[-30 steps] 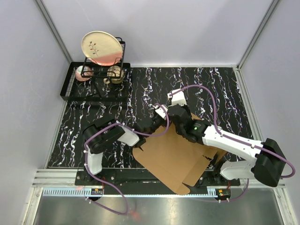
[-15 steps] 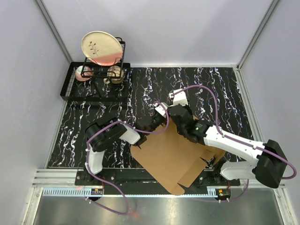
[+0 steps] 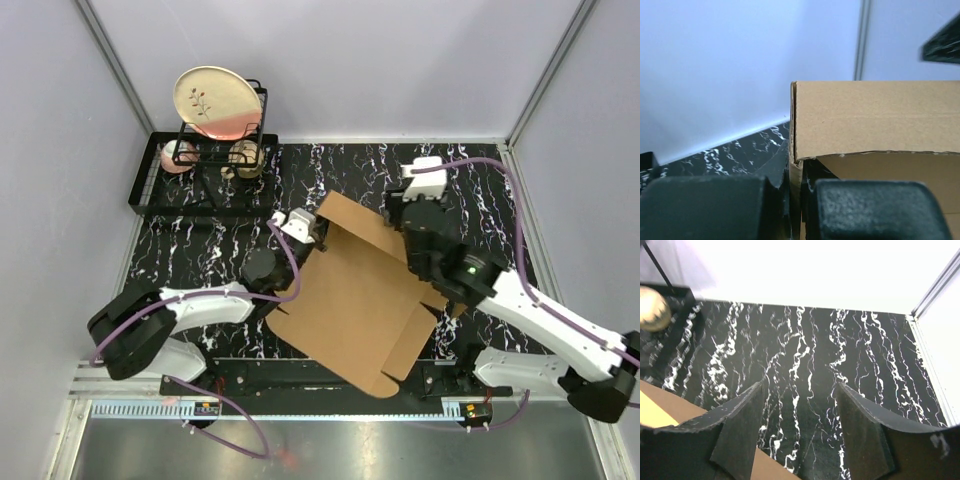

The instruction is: Fold the paper box

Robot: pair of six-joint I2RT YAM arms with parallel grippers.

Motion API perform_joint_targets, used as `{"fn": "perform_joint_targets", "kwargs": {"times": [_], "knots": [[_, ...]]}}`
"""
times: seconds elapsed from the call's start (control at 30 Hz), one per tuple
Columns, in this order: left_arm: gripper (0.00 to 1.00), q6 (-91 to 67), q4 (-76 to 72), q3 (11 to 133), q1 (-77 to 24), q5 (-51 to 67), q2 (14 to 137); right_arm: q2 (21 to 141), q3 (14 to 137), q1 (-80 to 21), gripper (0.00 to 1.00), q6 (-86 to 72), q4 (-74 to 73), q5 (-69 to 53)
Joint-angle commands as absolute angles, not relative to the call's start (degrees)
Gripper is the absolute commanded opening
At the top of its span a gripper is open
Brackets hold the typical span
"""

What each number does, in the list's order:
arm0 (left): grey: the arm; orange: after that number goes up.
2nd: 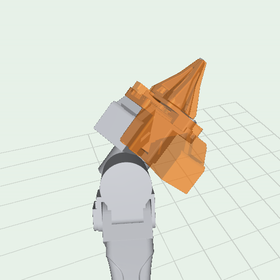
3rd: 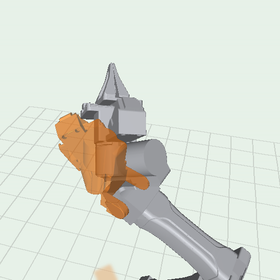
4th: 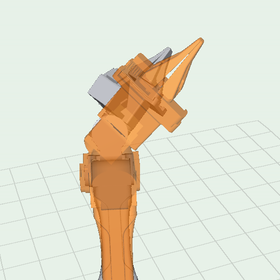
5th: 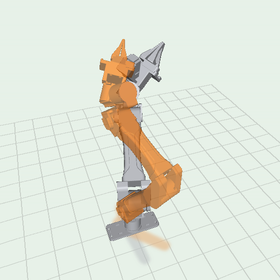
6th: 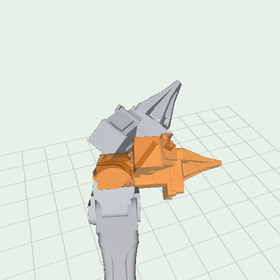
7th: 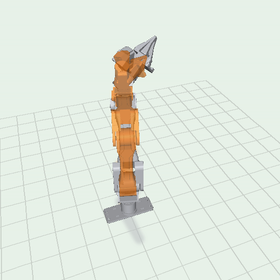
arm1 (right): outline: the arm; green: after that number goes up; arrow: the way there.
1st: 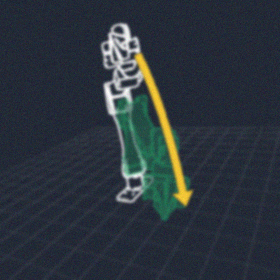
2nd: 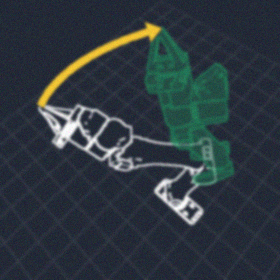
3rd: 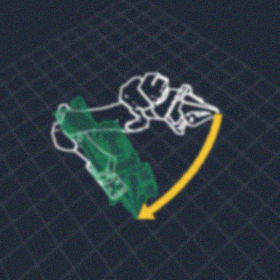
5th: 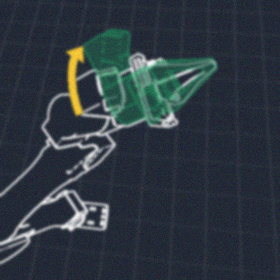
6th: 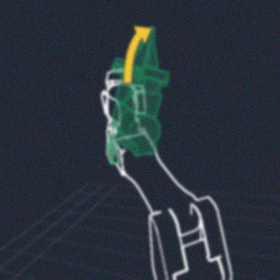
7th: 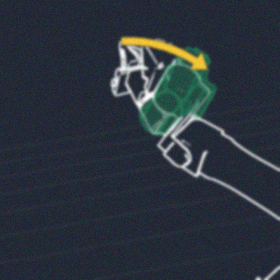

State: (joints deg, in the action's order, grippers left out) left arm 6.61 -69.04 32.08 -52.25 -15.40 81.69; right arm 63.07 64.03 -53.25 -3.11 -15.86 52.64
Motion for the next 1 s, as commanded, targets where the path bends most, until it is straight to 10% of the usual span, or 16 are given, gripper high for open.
{"fn": "perform_joint_targets", "kwargs": {"times": [0.0, 0.5, 0.97], "knots": [[0.00, 9.49, -61.11, 35.42, -51.42, -24.75, 77.70, 56.44, 68.03, -53.53, 0.70, -4.48, -18.80, 54.93], [0.00, -4.74, -39.21, 38.32, -47.11, -33.13, 83.05, 43.06, 56.08, -53.53, 0.81, -13.70, -27.83, 58.43], [0.00, -6.50, -39.46, 39.82, -45.70, -31.73, 84.81, 52.19, 43.43, -53.53, 0.63, -22.60, -21.91, 57.21]]}}
